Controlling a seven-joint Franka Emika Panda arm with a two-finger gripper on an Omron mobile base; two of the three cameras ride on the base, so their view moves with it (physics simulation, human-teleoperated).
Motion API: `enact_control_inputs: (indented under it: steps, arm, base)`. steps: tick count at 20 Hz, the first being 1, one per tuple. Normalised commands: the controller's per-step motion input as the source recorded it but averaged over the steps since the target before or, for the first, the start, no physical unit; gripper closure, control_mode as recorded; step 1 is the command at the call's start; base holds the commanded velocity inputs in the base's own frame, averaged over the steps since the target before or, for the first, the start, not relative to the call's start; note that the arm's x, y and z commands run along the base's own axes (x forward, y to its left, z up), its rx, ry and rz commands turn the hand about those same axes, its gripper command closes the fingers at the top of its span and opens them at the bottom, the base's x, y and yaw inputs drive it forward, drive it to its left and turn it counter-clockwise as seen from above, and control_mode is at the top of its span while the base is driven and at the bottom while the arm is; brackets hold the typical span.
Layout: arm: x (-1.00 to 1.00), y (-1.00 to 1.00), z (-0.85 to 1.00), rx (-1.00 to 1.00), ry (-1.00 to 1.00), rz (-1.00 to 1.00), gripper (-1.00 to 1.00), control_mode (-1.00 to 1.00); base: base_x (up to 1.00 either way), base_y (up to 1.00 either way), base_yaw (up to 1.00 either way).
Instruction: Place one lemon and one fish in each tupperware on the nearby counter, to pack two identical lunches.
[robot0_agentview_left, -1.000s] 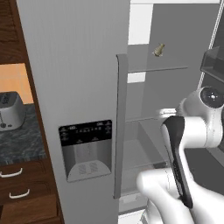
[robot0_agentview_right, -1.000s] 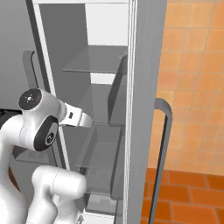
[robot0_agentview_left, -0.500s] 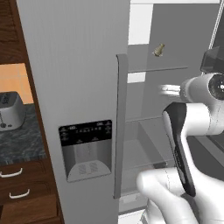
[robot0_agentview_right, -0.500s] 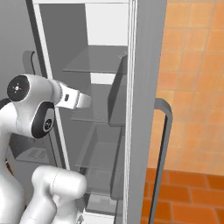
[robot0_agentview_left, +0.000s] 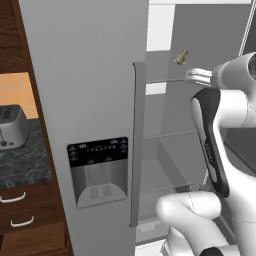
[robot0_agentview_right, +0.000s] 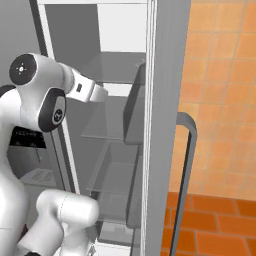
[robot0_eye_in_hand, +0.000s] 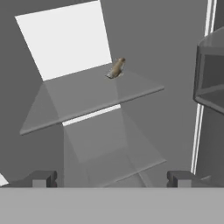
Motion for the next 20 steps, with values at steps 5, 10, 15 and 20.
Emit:
enact_control_inputs:
  steps: [5, 10, 15, 20]
  arm:
    - [0.36, -0.10, 0.17, 0.00, 0.02, -0.04, -1.00, -1.00]
    - [0.73, -0.23, 0.00, 0.00, 0.14, -0.03, -1.00, -1.00]
    - [0.90, -0.18, 0.00, 0.00, 0.11, -0.04, -1.00, -1.00]
    - [0.93, -0.29, -0.16, 0.00, 0.01, -0.04, -1.00, -1.00]
  base:
    - [0.00, 0.00, 0.00]
    - [0.00, 0.00, 0.00]
    - [0.00, 0.00, 0.00]
    - [0.00, 0.00, 0.00]
